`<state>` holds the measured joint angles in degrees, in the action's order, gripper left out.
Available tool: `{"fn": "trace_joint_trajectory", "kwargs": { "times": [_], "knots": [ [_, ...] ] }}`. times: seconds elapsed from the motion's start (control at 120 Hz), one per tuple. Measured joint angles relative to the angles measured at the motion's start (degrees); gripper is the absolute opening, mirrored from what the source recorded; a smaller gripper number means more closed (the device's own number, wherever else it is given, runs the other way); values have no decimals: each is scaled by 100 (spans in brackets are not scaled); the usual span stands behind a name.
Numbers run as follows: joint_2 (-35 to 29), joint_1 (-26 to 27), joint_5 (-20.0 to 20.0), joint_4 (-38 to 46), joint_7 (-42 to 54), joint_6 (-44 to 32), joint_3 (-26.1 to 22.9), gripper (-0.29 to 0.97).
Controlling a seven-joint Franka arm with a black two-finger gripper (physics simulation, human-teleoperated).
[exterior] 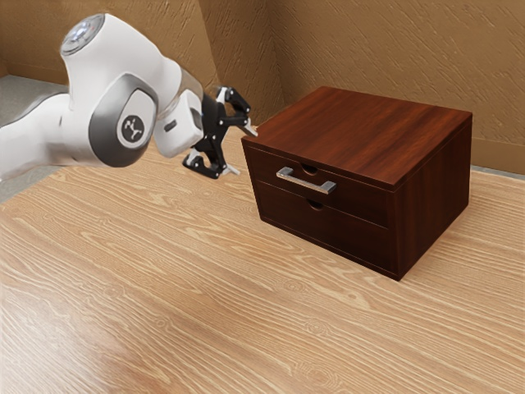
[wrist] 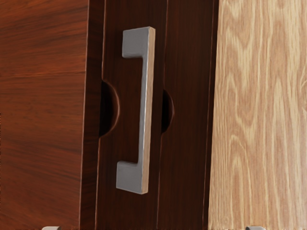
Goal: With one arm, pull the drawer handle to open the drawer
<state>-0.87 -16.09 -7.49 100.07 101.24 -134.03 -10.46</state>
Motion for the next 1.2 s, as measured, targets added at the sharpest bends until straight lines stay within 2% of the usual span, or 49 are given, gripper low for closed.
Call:
{"fn": "trace_joint_trajectory", "kwargs": {
  "times": [0.408,0.55,0.783,1.2],
  "knots": [
    [64,-180,28,513,369,-479,-302,38],
    [234,-186,-57,469,422,-631,-465,36],
    [602,99,-149,169,436,-864,-509,34],
    [811,48,-214,24,401,-968,-501,30]
  ]
}}
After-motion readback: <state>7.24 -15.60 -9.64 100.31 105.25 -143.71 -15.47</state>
